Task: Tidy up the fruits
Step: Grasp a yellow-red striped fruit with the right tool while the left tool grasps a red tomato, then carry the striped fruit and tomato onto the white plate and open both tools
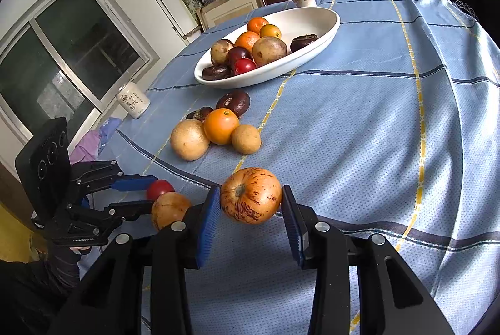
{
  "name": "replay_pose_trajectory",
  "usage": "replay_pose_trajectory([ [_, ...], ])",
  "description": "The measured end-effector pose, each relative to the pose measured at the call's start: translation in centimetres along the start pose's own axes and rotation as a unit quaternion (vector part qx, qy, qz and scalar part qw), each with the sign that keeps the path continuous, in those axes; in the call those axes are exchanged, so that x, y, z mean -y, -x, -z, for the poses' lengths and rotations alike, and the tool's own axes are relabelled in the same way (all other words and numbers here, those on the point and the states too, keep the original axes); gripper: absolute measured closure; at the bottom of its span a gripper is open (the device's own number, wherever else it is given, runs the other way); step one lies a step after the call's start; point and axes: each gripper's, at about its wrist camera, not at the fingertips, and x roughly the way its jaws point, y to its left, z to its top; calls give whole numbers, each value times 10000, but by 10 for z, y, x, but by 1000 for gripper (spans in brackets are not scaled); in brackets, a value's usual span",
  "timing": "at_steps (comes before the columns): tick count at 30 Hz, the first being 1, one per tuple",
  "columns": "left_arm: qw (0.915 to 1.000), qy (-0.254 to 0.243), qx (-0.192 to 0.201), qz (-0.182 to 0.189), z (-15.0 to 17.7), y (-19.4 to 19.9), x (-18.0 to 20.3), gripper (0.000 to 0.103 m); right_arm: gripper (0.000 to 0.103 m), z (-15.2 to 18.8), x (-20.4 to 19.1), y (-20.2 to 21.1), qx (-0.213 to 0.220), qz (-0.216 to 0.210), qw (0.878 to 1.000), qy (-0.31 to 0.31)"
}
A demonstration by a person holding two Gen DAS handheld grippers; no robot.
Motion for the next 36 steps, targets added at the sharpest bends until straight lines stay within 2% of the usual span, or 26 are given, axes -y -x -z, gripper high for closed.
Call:
replay_pose_trajectory([
  [23,9957,668,-159,615,-11,-17,-24,72,63,-1,4,0,68,62,9999,-92],
  [28,9934,954,91,624,-10,-4,-36,72,63,-3,3,4,177,-76,9998,-91],
  [32,9894,1162,466,738,-14,14,-48,72,63,-9,5,6,315,-503,9979,-246],
  [34,9872,1271,694,670,-24,22,-56,72,63,-19,3,5,485,-699,9958,-328],
  [36,9852,1403,849,494,-37,25,-67,72,63,-37,0,0,674,-663,9948,-379],
])
